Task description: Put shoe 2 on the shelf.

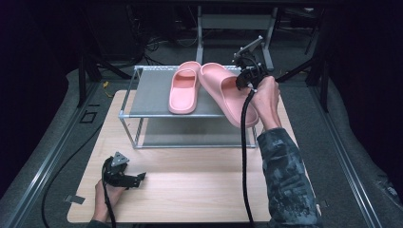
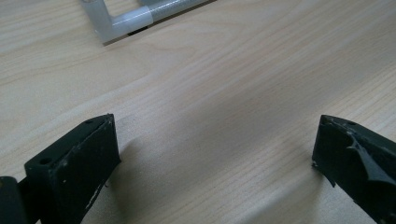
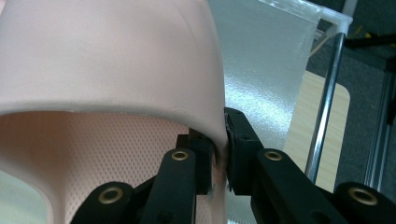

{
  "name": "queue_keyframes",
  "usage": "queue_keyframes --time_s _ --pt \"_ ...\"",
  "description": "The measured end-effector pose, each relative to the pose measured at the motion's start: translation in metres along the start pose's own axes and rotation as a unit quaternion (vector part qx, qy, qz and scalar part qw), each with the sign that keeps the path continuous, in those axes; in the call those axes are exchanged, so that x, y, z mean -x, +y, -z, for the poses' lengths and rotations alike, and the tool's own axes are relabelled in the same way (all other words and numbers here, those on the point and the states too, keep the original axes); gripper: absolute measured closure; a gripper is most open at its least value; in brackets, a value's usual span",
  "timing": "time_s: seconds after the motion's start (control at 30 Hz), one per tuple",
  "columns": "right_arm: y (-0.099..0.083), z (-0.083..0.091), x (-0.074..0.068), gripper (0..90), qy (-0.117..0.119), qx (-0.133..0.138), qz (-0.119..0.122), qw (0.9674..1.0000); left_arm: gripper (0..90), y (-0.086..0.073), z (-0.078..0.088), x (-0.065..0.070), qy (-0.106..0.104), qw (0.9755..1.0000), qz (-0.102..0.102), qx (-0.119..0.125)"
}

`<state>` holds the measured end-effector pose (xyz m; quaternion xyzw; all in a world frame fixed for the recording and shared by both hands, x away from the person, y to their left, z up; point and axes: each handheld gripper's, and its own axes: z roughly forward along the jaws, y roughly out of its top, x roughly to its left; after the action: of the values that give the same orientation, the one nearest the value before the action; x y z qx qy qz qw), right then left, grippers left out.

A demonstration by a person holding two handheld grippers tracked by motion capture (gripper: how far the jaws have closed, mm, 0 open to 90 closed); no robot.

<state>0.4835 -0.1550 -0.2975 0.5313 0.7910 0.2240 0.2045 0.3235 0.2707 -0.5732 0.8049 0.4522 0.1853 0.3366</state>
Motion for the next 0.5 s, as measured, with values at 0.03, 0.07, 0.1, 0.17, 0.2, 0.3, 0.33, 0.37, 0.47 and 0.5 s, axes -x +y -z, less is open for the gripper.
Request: queue_keyframes --time_s 0.03,0.07,0.1,0.17,0.2,0.3,0.33,0.37,0.47,0.5 --pt "0.001 -0.003 0.0 82.5 -0.017 -0.003 -0.004 0.9998 0.2 0.0 0.0 0.0 0.0 1.0 0.0 0.0" --pt "0.002 -0.008 0.003 82.5 -0.006 -0.01 -0.016 0.9998 0.2 0.0 0.0 0.0 0.0 1.0 0.0 0.0" --pt "0.003 -0.012 0.004 82.4 -0.008 -0.015 -0.025 0.9996 0.2 0.0 0.0 0.0 0.0 1.0 0.0 0.0" --pt "0.003 -0.019 0.006 82.3 -0.015 -0.016 -0.042 0.9989 0.2 0.0 0.0 0.0 0.0 1.0 0.0 0.0" --pt "0.004 -0.021 0.008 82.2 -0.01 -0.021 -0.049 0.9985 0.2 0.0 0.0 0.0 0.0 1.0 0.0 0.0" --pt "0.004 -0.027 0.007 81.8 -0.039 -0.019 -0.062 0.9971 0.2 0.0 0.0 0.0 0.0 1.0 0.0 0.0" --pt "0.004 -0.028 0.007 81.5 -0.041 -0.019 -0.064 0.9969 0.2 0.0 0.0 0.0 0.0 1.0 0.0 0.0" --pt "0.004 -0.028 0.008 81.3 -0.018 -0.025 -0.064 0.9975 0.2 0.0 0.0 0.0 0.0 1.0 0.0 0.0" --pt "0.004 -0.031 0.007 78.9 -0.015 -0.026 -0.067 0.9973 0.2 0.0 0.0 0.0 0.0 1.0 0.0 0.0" --pt "0.004 -0.033 0.006 77.5 -0.023 -0.024 -0.069 0.997 0.2 0.0 0.0 0.0 0.0 1.0 0.001 0.0"
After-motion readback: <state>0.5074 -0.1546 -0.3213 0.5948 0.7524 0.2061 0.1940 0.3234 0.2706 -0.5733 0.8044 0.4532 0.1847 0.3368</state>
